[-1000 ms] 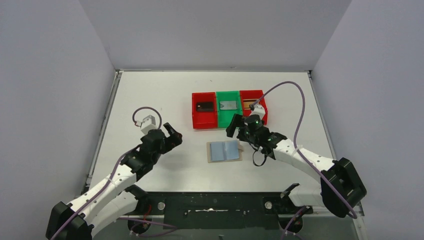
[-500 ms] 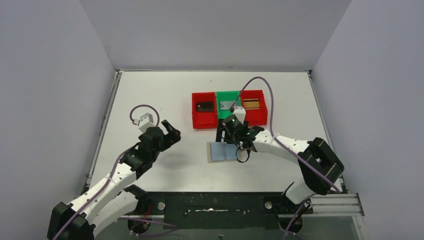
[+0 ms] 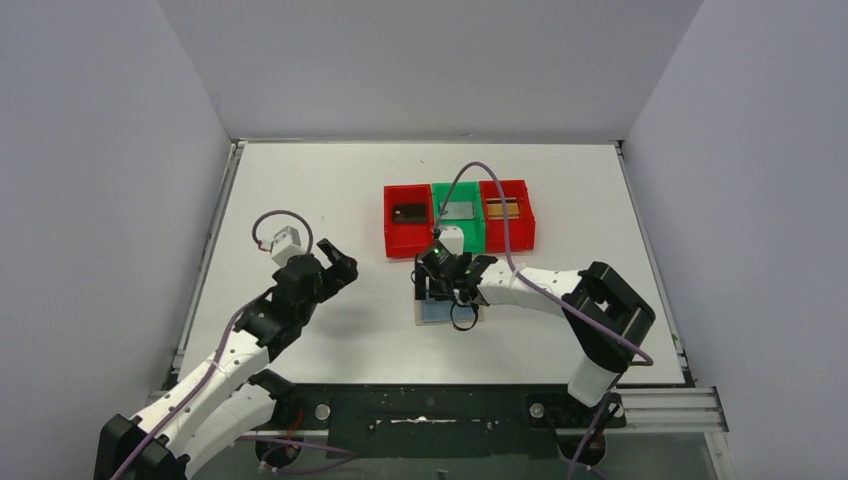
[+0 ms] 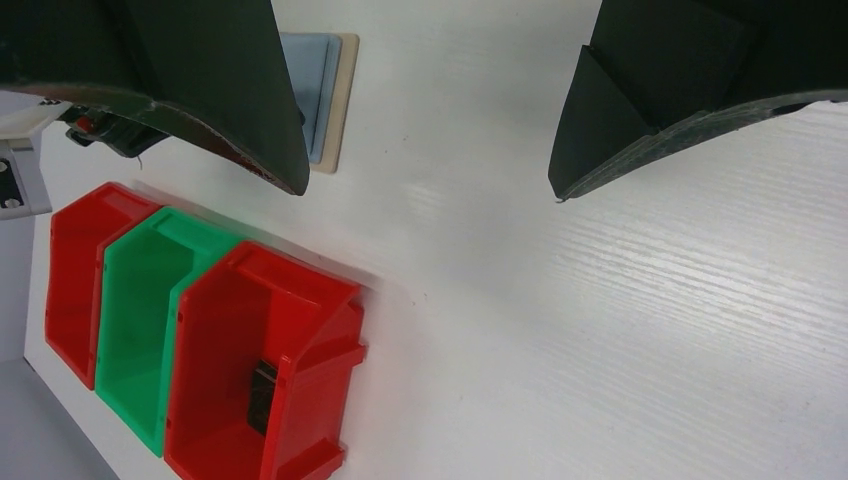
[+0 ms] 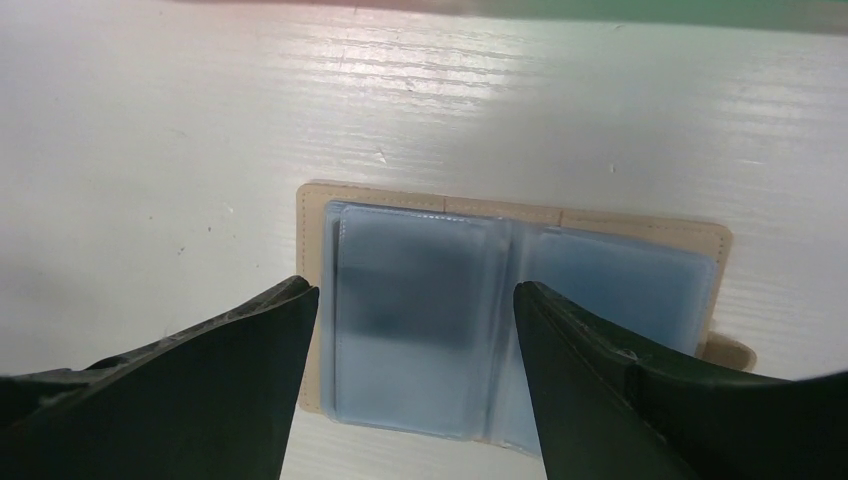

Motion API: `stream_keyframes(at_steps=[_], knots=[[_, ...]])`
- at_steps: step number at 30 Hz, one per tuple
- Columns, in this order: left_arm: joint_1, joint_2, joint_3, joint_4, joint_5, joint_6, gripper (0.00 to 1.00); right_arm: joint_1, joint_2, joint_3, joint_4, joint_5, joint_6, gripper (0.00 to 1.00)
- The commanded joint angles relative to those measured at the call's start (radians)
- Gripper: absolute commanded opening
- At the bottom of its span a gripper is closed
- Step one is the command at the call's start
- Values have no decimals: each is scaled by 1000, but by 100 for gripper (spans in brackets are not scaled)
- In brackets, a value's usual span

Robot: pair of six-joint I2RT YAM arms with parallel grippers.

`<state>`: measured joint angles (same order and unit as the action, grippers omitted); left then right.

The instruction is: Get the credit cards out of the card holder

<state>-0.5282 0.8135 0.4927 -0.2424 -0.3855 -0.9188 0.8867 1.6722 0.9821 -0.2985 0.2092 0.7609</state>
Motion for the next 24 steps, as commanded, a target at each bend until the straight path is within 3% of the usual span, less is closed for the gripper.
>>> stream_keyframes(at_steps=[1,19,24], knots=[[7,-27,-1,17,-13,-13,94,19,30,60,-25,38,18,73],[11,-35,-15,28,-3,-9,94,16,90,79,-54,35,31,59],[11,-31,-17,36,7,-8,93,9,100,82,-61,33,39,47]])
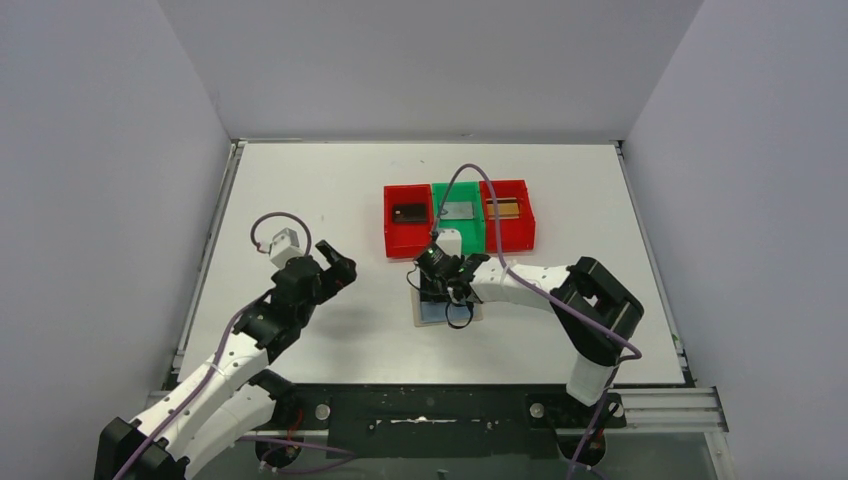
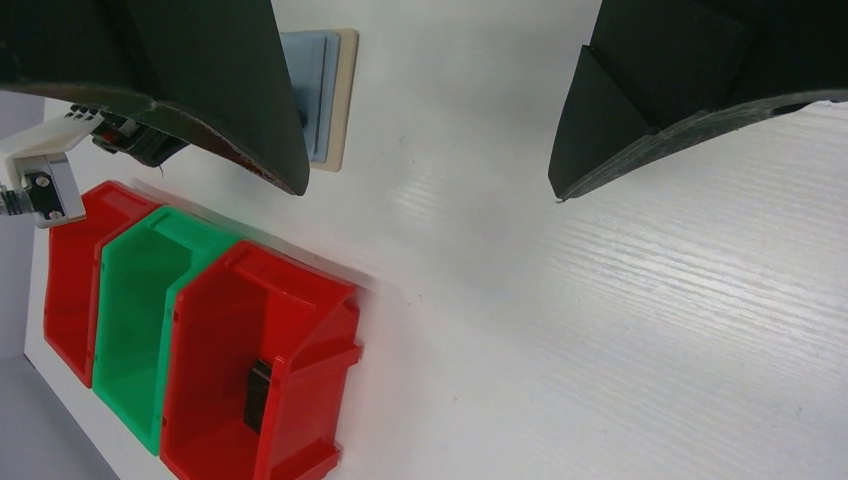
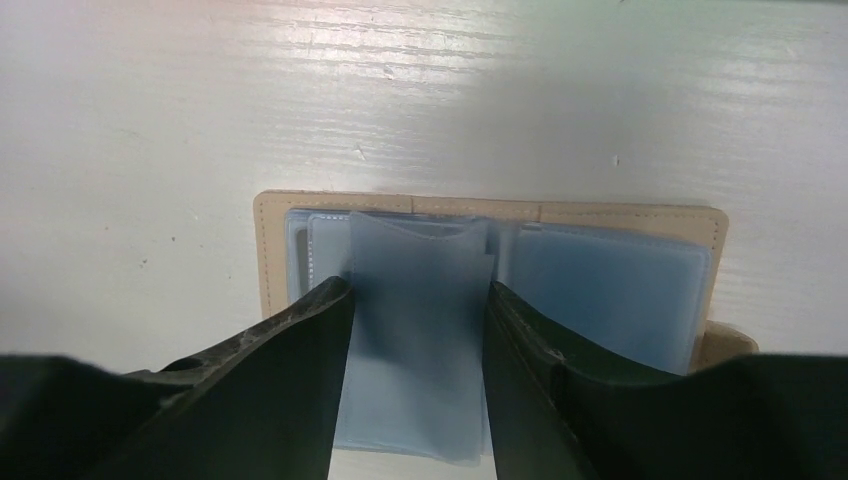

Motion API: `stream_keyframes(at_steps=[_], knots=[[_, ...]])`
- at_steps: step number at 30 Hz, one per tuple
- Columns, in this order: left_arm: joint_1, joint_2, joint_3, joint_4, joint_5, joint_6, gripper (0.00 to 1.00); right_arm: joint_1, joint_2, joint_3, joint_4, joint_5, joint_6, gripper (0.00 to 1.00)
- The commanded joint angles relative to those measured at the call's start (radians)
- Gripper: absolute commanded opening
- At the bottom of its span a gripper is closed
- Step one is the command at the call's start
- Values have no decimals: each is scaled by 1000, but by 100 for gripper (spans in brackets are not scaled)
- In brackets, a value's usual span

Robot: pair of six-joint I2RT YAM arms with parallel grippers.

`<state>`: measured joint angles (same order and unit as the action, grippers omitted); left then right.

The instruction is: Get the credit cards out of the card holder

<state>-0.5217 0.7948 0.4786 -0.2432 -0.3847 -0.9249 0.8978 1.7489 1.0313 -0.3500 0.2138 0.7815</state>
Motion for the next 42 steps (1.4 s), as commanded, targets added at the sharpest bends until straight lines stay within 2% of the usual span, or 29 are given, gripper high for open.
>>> stream_keyframes(at_steps=[1,4,7,10,14,16,17,19,21,24,28,33,42], knots=[[5,-10,-3,38,11,-1,94,-3,21,30,-8,29,20,45],[5,0,-3,43,23,0,93,-14,13,16,3,19,22,37],[5,11,-4,61,57,13,93,-36,-5,-21,35,-10,26,22],[5,36,-6,120,142,55,93,-81,-40,-89,134,-95,32,23],[8,96,-2,230,294,93,92,-171,-116,-234,366,-295,53,24],[9,138,4,275,367,102,90,-212,-138,-286,456,-382,77,28],[8,157,10,285,389,101,89,-223,-142,-296,466,-397,83,33],[8,196,21,291,408,92,87,-218,-146,-283,437,-375,52,47],[9,216,24,290,414,83,86,-185,-146,-241,363,-287,15,61],[11,207,25,255,375,67,85,-124,-111,-147,225,-150,-19,72],[15,149,13,207,306,55,85,-78,-54,-79,100,-39,-11,72],[19,84,1,164,256,59,85,-36,-24,-36,46,22,-12,71],[22,88,3,154,259,60,85,-3,21,1,-1,72,-10,66]])
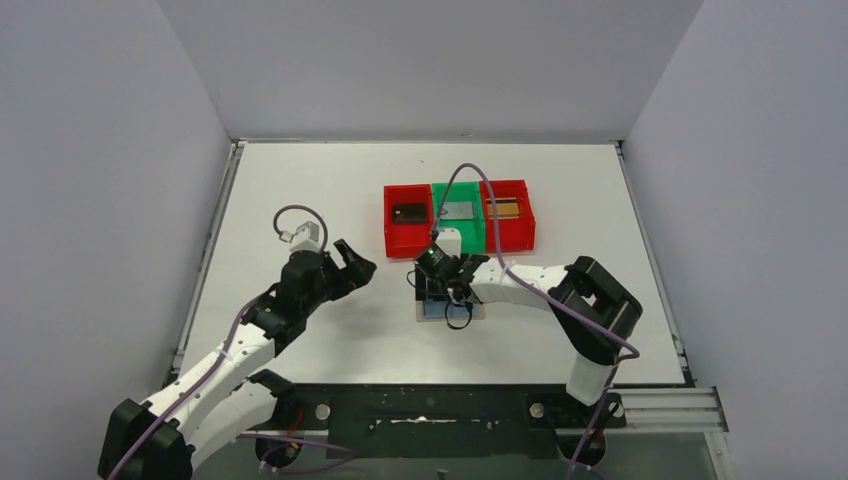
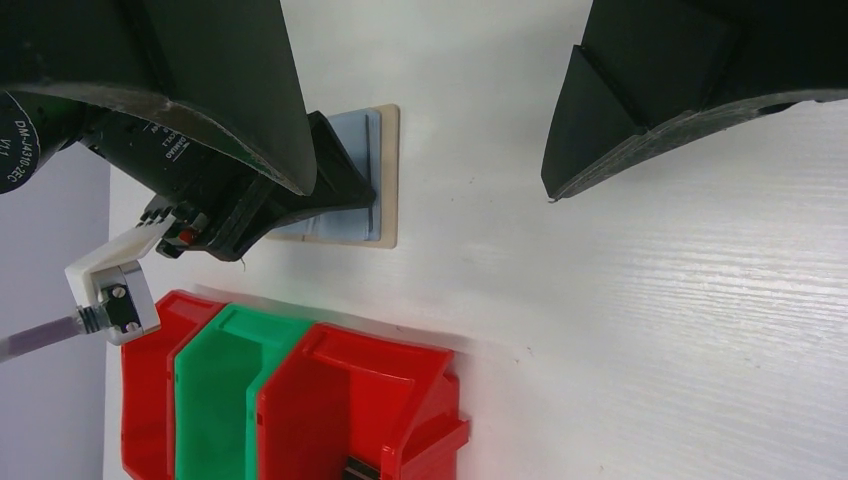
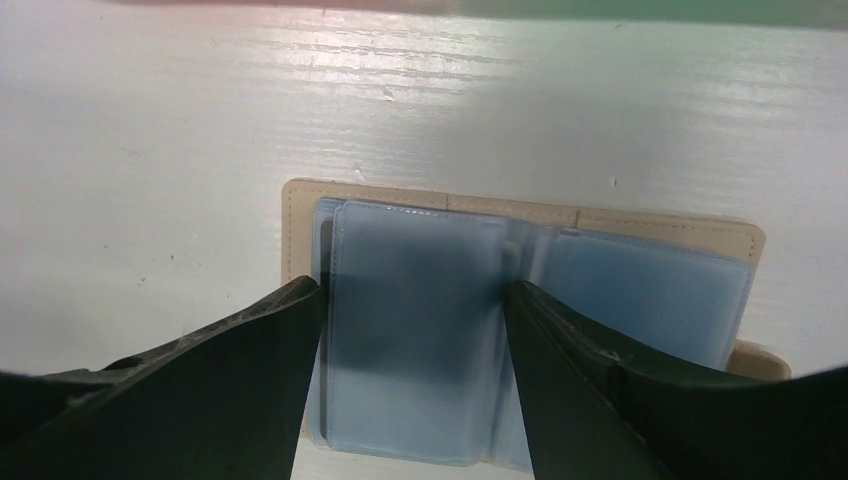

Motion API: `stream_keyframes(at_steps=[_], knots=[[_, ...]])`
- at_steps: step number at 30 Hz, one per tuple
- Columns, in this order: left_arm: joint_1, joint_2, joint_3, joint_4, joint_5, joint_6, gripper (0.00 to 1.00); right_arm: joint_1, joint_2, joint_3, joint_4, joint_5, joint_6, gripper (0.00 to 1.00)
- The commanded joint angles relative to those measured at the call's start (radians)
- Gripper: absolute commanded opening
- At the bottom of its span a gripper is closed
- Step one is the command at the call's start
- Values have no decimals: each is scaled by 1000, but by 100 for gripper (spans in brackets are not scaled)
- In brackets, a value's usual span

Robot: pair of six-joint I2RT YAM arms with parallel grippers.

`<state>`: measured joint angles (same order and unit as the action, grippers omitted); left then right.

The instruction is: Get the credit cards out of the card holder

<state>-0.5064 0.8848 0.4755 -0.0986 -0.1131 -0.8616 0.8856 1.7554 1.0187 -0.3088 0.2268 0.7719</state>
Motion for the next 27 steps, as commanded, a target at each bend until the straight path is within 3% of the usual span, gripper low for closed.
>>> stream_keyframes(at_steps=[1,10,18,27], knots=[[7,-3,5,8,-10,-4,85,9,14,11,-40,57,2,65],[8,-11,-2,10,-3,-9,85,-9,1,-11,3,-2,4,54],[8,-1,-2,16,6,-11,85,-59,-35,-68,78,-97,24,60],[8,5,2,16,11,-4,85,-63,-8,-58,43,-71,29,46]])
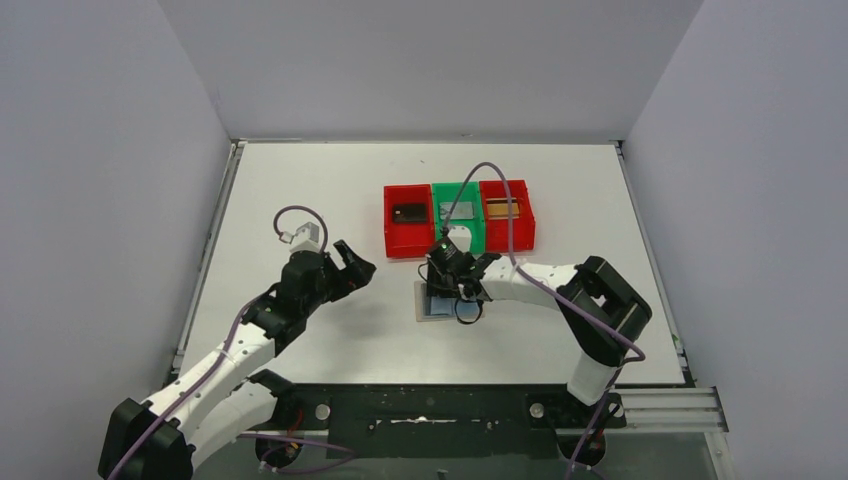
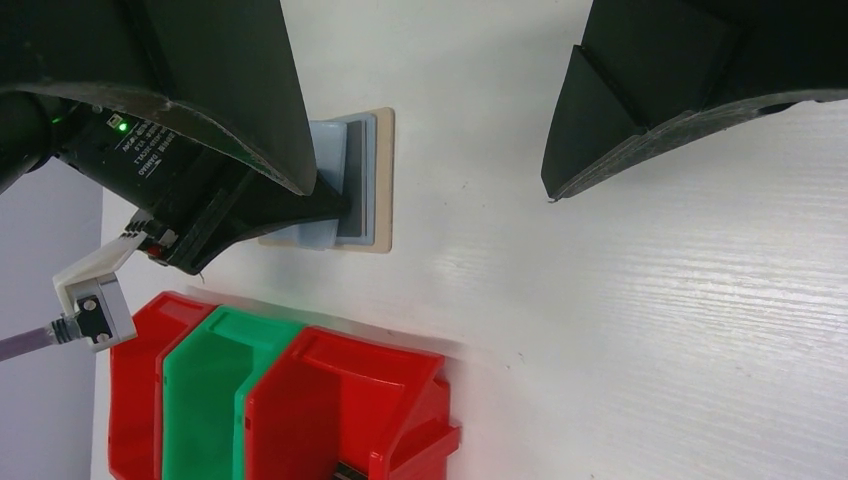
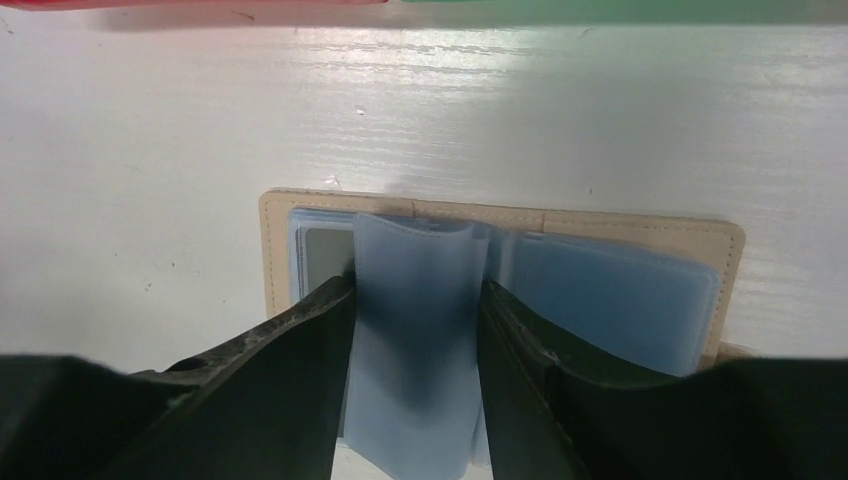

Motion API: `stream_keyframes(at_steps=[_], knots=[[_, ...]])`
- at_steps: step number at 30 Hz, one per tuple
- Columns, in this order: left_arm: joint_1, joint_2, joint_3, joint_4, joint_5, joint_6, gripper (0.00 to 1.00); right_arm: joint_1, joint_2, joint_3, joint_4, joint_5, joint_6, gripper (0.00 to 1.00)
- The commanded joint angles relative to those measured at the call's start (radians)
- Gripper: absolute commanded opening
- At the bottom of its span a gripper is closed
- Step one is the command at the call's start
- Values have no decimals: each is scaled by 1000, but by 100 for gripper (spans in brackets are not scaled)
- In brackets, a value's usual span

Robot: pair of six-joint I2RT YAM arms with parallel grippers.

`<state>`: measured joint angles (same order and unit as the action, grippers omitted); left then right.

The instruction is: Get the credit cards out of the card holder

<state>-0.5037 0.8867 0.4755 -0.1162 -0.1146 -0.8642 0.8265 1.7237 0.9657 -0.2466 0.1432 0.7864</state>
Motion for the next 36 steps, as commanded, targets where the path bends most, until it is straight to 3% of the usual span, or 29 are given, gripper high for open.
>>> stream_keyframes(at_steps=[1,6,10,16,25,30,36], knots=[[5,9,3,42,22,4,85,-5,21,-6,-17,12,19,44],[5,69,10,166,169,39,85,-49,-24,-68,87,-110,39,33],[2,144,30,264,307,46,83,-118,-80,-150,221,-232,79,29],[-28,260,65,382,462,56,78,-181,-120,-243,392,-358,135,30],[-186,499,131,525,463,3,75,-242,-100,-335,562,-442,236,30],[-209,614,143,619,473,-51,71,-260,-100,-354,563,-441,245,30],[-216,701,178,619,476,-45,71,-269,-82,-364,553,-438,249,29]])
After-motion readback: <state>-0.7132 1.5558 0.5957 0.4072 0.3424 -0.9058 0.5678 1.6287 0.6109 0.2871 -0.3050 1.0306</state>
